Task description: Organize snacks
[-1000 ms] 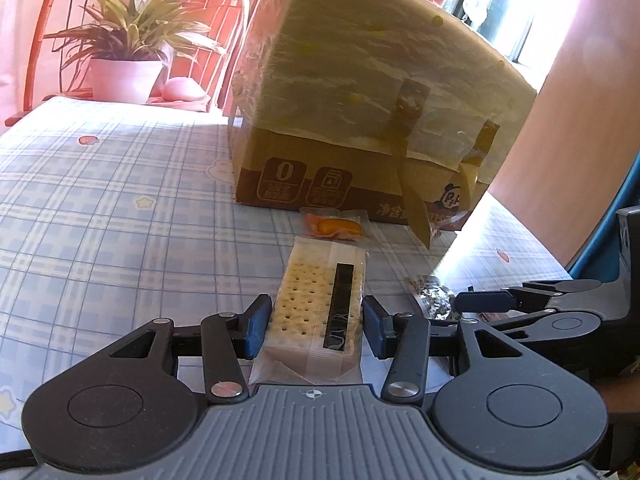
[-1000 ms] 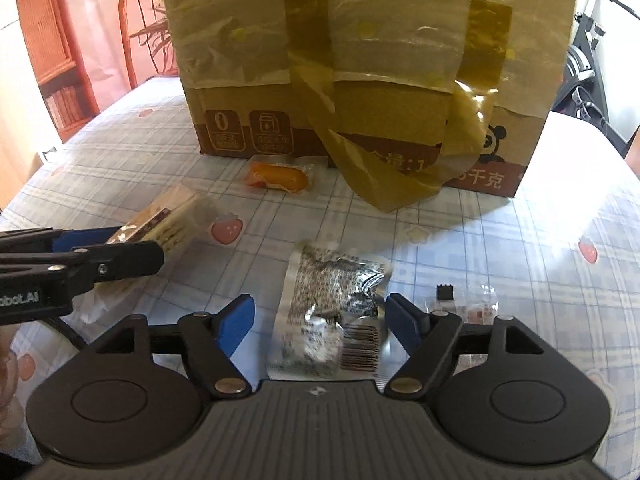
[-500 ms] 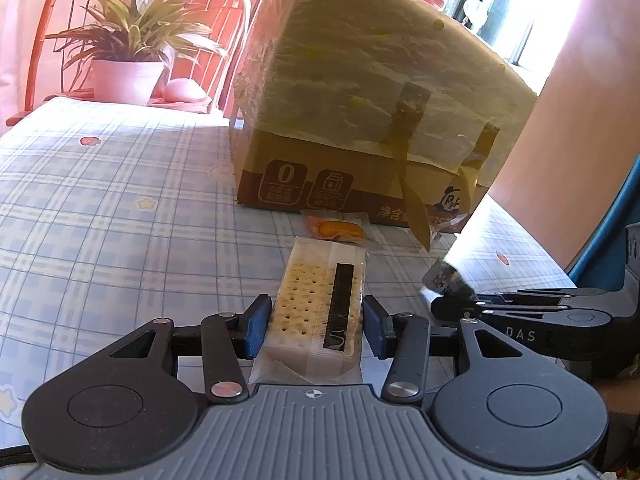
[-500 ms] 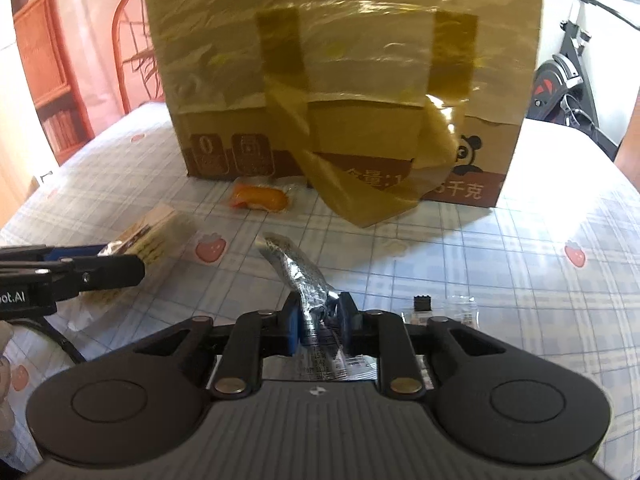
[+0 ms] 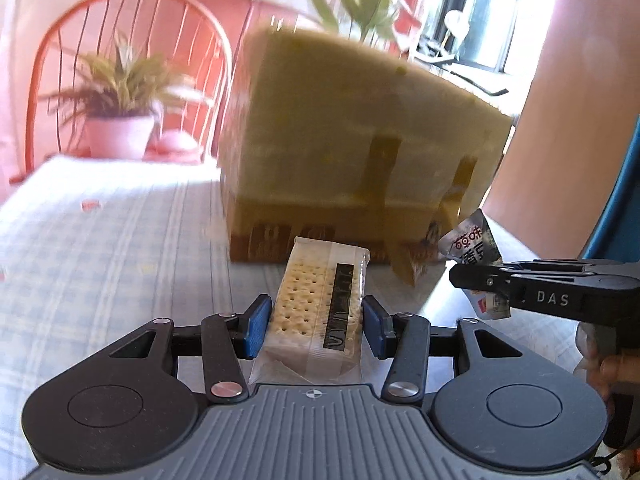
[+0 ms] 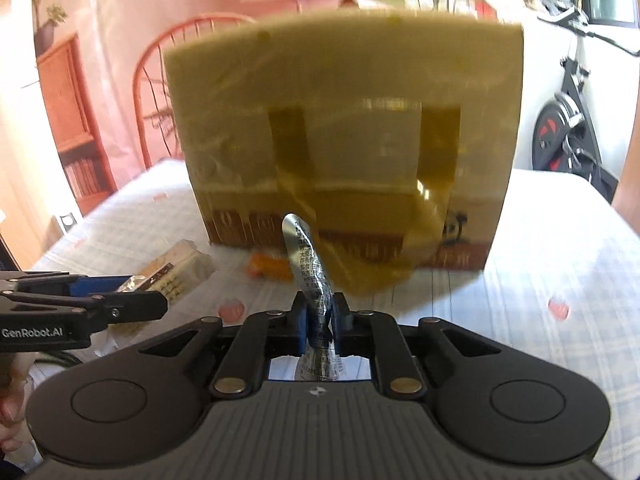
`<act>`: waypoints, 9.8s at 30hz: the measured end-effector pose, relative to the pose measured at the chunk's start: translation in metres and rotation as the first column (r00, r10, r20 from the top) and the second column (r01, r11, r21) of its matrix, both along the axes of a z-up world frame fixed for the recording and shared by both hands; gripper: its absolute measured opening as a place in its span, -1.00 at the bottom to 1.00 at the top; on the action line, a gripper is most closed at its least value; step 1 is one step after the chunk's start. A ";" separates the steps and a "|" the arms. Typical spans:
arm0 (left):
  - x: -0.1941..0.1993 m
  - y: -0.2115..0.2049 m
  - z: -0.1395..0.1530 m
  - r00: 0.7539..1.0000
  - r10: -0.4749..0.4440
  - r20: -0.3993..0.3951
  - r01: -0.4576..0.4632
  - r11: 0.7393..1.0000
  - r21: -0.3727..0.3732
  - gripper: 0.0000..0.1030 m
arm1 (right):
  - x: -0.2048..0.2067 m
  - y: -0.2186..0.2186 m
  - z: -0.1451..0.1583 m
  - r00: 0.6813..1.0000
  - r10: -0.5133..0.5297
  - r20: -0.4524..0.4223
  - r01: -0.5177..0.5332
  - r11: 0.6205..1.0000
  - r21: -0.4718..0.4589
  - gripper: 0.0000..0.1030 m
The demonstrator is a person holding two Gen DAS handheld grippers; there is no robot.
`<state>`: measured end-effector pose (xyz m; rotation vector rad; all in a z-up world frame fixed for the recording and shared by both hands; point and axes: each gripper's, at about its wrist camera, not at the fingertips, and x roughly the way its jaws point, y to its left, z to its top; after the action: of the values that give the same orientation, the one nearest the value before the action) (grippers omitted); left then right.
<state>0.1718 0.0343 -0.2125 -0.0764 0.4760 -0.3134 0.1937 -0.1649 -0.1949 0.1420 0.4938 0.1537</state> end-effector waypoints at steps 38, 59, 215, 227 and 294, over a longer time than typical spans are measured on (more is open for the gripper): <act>0.192 -0.056 0.163 0.990 -0.017 0.141 -0.003 0.990 0.139 0.01 | 0.141 -0.086 0.138 0.991 -0.049 0.122 0.030 0.987 0.156 -0.73; 0.121 -0.027 0.167 0.981 -0.036 0.189 0.020 0.996 0.089 0.46 | 0.086 -0.063 0.146 0.975 -0.025 0.221 0.015 0.999 0.048 -0.24; 0.082 -0.057 0.157 0.974 0.006 0.227 -0.023 0.997 0.074 0.10 | 0.037 -0.065 0.136 0.938 0.016 0.346 0.024 0.994 -0.110 -0.17; 0.161 -0.074 0.157 0.989 0.022 0.145 -0.042 0.990 0.132 0.11 | 0.113 -0.079 0.143 0.970 -0.045 0.239 0.059 0.997 -0.053 -0.09; -0.130 -0.019 0.245 0.905 0.224 0.361 -0.275 0.957 0.096 0.86 | -0.158 -0.007 0.246 0.914 -0.160 0.372 0.153 0.987 0.049 1.00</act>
<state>0.0416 0.0156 0.0330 0.0597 0.1329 -0.0345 0.0354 -0.1718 0.0514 0.1656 0.0963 0.0258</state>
